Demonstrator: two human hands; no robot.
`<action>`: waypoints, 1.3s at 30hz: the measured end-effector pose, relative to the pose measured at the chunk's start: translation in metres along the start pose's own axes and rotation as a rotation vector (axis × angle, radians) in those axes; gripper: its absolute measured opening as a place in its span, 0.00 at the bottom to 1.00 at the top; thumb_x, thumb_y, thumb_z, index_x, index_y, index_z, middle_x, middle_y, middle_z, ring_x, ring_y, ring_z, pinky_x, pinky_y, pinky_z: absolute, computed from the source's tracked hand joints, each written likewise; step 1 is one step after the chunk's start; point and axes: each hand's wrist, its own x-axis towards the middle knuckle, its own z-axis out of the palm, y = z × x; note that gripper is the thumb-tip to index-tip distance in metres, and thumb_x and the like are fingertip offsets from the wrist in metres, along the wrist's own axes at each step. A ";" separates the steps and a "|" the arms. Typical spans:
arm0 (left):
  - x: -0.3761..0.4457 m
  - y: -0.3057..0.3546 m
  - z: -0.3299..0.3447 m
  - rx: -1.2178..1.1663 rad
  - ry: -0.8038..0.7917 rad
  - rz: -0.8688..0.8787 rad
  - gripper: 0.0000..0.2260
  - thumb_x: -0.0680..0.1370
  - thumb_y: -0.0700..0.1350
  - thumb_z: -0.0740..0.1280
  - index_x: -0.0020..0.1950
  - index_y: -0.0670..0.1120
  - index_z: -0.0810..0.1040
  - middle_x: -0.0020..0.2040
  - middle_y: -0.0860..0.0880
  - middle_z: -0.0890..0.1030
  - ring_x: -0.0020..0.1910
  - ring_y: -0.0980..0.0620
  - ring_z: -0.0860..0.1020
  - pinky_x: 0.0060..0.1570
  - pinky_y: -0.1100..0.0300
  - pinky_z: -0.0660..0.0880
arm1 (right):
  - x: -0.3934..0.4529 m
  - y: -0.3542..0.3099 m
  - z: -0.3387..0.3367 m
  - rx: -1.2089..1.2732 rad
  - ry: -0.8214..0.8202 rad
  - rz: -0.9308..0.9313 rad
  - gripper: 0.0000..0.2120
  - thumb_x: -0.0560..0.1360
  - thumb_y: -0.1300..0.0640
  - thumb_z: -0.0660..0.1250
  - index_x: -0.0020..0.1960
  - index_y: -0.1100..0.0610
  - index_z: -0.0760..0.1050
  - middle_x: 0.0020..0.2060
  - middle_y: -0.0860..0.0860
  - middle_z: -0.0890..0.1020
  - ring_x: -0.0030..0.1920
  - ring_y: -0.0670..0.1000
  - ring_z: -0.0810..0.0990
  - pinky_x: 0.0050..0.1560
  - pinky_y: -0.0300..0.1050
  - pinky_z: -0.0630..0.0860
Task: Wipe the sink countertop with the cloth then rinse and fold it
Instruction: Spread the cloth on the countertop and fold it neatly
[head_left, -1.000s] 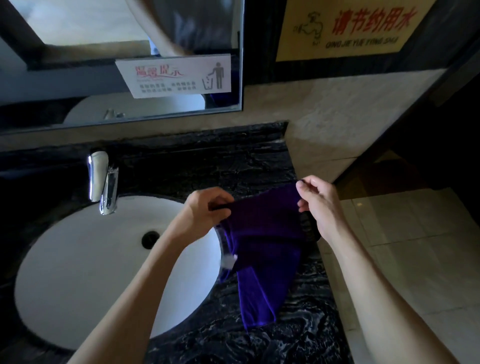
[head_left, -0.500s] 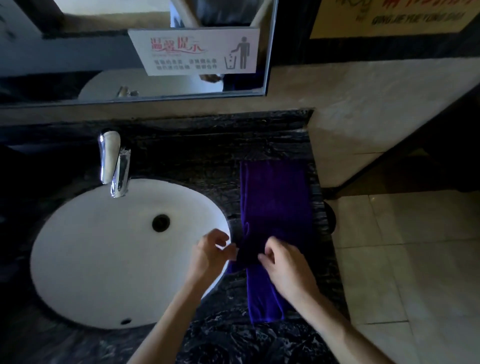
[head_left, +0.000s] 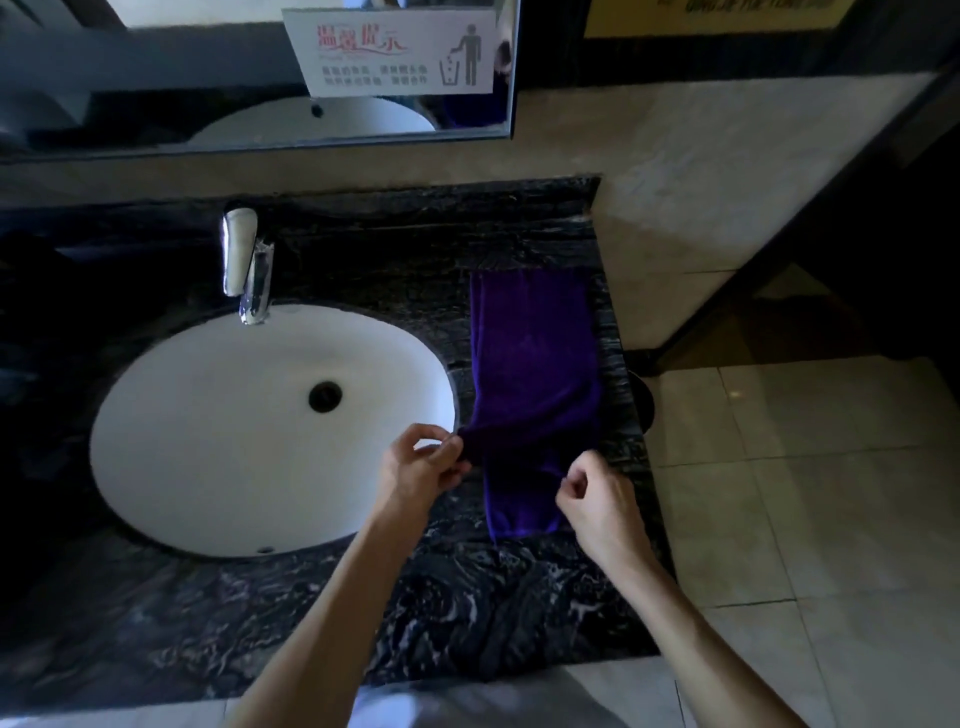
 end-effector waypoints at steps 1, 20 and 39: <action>-0.004 -0.001 0.000 -0.037 0.002 -0.032 0.05 0.79 0.34 0.69 0.46 0.40 0.75 0.36 0.42 0.82 0.31 0.51 0.81 0.30 0.62 0.77 | -0.003 0.004 -0.002 0.019 0.018 -0.002 0.05 0.75 0.65 0.68 0.46 0.58 0.73 0.37 0.54 0.79 0.36 0.56 0.77 0.31 0.42 0.67; -0.036 -0.024 0.026 -0.176 -0.142 -0.343 0.03 0.80 0.37 0.68 0.46 0.43 0.78 0.40 0.47 0.79 0.38 0.51 0.78 0.38 0.58 0.77 | -0.005 0.051 -0.015 -0.082 0.296 -0.175 0.10 0.76 0.63 0.72 0.41 0.61 0.72 0.41 0.56 0.75 0.39 0.56 0.74 0.40 0.42 0.68; -0.065 -0.052 0.069 0.954 0.181 0.045 0.02 0.75 0.46 0.71 0.46 0.51 0.82 0.41 0.48 0.81 0.41 0.43 0.80 0.37 0.55 0.73 | -0.015 0.102 -0.036 -0.069 0.278 -0.070 0.05 0.75 0.63 0.73 0.46 0.56 0.79 0.41 0.51 0.78 0.38 0.53 0.78 0.41 0.55 0.79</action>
